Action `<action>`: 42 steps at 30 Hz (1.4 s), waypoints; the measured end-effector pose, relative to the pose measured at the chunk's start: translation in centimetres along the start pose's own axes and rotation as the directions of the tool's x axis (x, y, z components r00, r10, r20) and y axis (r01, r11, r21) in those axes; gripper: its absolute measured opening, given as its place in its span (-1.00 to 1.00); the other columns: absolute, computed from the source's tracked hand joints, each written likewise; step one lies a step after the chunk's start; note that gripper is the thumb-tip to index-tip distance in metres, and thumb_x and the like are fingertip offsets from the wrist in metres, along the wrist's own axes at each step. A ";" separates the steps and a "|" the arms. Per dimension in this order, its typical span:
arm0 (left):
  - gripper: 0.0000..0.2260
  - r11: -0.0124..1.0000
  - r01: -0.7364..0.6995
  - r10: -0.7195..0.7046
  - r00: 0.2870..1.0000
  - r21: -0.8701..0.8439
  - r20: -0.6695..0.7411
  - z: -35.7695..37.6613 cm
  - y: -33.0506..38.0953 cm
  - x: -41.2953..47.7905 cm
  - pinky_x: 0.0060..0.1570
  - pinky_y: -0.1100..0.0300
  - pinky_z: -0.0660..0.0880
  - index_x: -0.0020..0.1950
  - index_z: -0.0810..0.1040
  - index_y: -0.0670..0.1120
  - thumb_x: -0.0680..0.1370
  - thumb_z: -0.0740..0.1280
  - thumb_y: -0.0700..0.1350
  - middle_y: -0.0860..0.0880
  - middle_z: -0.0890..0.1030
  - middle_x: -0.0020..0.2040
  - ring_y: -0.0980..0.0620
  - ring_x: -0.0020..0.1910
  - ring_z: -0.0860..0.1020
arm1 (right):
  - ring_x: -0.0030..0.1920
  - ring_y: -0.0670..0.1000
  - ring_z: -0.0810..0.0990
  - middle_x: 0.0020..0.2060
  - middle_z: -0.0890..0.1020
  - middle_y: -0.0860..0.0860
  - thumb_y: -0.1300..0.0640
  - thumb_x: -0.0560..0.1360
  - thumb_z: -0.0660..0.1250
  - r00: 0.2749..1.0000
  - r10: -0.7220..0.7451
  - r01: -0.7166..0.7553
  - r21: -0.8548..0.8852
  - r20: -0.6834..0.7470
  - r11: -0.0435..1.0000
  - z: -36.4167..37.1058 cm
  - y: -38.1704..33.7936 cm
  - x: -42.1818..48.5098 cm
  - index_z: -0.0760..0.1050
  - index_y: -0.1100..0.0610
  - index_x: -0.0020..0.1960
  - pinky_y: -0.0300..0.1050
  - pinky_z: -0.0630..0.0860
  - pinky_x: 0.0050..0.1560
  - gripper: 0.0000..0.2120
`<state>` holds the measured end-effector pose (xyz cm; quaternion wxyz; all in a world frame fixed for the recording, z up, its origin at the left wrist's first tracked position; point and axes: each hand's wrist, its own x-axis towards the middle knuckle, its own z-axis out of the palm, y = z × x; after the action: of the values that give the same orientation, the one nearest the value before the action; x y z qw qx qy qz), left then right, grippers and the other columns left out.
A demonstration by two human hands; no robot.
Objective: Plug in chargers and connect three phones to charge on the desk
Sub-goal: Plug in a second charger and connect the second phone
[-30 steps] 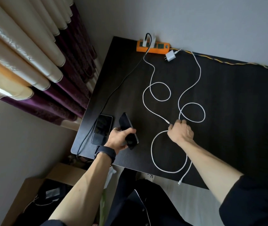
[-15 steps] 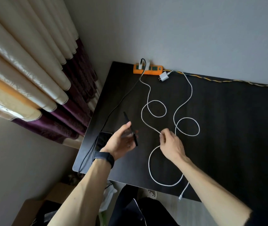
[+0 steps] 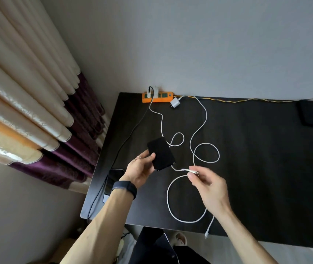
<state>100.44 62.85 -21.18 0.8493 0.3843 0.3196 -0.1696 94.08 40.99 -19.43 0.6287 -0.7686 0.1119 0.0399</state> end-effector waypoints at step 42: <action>-0.59 0.994 -0.091 0.091 0.996 -0.056 -0.002 5.5 -1.1 -6.8 -0.25 0.25 0.63 0.37 0.43 -0.19 0.54 0.40 -0.28 -0.15 0.70 0.09 -0.02 -0.06 0.71 | -0.31 -0.21 0.56 -0.14 0.74 -0.12 0.16 0.61 0.32 0.989 -0.104 0.087 0.157 0.107 0.984 1.6 -3.5 -3.5 0.59 -0.14 0.12 -0.32 0.43 -0.20 -0.78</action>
<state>97.10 58.25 -14.49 0.8667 0.3747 0.3060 -0.1217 91.61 43.60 -15.70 0.6918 -0.7195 0.0412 0.0453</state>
